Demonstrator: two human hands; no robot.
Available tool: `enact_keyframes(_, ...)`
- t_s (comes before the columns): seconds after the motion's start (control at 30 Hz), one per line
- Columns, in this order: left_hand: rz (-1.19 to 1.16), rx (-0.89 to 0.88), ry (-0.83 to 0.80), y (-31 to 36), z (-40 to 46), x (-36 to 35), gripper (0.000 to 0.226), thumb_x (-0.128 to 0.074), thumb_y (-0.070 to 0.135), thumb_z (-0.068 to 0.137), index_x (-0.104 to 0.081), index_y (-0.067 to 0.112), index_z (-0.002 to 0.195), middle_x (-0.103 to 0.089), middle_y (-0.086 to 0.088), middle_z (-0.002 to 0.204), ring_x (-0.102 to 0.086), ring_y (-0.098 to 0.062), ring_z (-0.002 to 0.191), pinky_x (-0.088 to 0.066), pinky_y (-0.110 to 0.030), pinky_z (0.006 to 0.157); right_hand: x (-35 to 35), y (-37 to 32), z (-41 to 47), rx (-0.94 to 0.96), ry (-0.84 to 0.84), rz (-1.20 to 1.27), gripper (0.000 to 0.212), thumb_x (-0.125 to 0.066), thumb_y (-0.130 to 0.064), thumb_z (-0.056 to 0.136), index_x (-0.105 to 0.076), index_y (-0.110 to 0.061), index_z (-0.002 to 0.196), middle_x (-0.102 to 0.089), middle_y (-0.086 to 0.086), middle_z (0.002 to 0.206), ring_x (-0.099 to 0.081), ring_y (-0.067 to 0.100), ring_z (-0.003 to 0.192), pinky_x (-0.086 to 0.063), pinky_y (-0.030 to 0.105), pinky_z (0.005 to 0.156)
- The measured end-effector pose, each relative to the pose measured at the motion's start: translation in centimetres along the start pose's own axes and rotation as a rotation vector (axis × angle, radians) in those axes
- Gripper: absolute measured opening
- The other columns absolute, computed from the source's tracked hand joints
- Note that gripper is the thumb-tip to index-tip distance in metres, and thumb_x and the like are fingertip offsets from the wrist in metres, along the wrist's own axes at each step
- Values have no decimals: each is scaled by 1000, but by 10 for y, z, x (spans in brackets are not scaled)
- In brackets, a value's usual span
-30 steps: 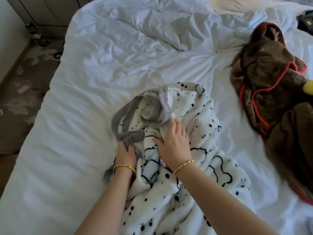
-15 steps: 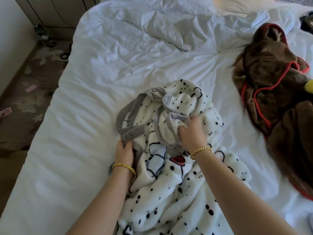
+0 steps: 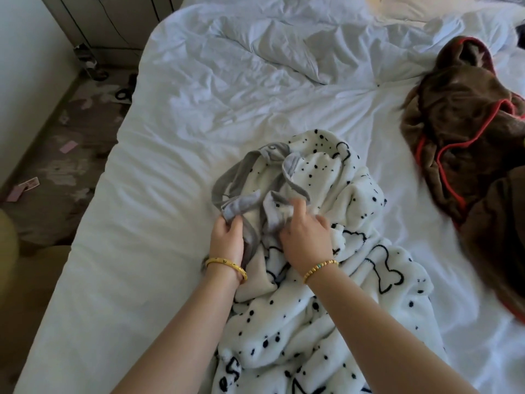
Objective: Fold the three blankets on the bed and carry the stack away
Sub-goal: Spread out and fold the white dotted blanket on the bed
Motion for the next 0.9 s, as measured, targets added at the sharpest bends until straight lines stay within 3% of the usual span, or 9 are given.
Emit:
enact_keyframes(0.03,6,-9,1,2,-4,0,12,-49,24,93,-60,26,97,-66,-5,100,-60,-25,101,-47,-43,96,5,0,2,-52,21,117,13,-39,-24,93,-43,-16,103,-58,-2,72,-54,21,70,-36,35,95)
enact_keyframes(0.17,-70,-91,110,30,-13,13,12,-48,28,94,-49,32,83,-60,2,88,-59,-20,91,-50,-36,83,35,-8,3,-172,268,651,35,-42,-30,96,-35,-19,64,-43,-8,65,-39,4,53,-33,22,54)
enact_keyframes(0.23,-103,-178,146,54,-17,17,10,-46,26,95,-49,30,87,-61,0,94,-60,-21,94,-49,-33,81,41,-35,3,-52,191,645,10,-50,-26,92,-43,-21,85,-53,-9,77,-49,1,58,-37,23,52)
enact_keyframes(0.3,-25,-262,135,71,-21,14,10,-45,24,97,-54,20,99,-60,0,104,-58,-18,100,-46,-28,83,29,-58,-2,66,48,369,21,-49,-24,91,-41,-19,110,-59,-2,79,-60,19,67,-41,27,54)
enact_keyframes(0.37,88,-285,98,74,-28,9,25,-43,25,98,-58,14,113,-59,2,107,-55,-13,100,-43,-23,84,18,-60,-8,89,6,211,19,-41,-31,95,-47,-17,107,-57,-1,74,-60,26,69,-40,28,54)
enact_keyframes(0.53,224,-276,15,58,-42,11,21,-50,29,94,-60,11,87,-65,-11,80,-62,-28,80,-53,-46,77,18,-36,-21,-157,137,738,4,-45,-15,93,-44,-19,95,-55,-5,76,-52,9,65,-39,23,55)
enact_keyframes(0.7,252,-243,37,56,-44,13,21,-57,27,89,-53,12,74,-62,-11,73,-59,-29,73,-53,-46,74,23,-61,-28,40,138,636,18,-47,-7,92,-60,-8,104,-58,2,100,-54,15,91,-44,20,76)
enact_keyframes(0.83,259,-216,6,54,-41,18,31,-53,29,92,-49,15,65,-52,-2,60,-51,-20,61,-47,-35,65,37,-44,-26,-3,289,681,22,-45,-17,97,-65,-8,92,-50,-8,69,-46,3,60,-35,16,55)
enact_keyframes(0.9,245,-188,-16,54,-41,17,29,-48,27,95,-50,20,67,-53,1,63,-54,-16,63,-48,-36,67,52,-33,-22,-43,426,650,26,-42,-16,98,-65,-11,109,-48,-10,64,-43,5,53,-31,15,49)
Point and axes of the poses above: each hand's wrist, its own z-axis towards the middle knuckle, its own x-axis out of the back of the hand, y = z × x, the point moved 8 cm from there along z, towards the middle knuckle
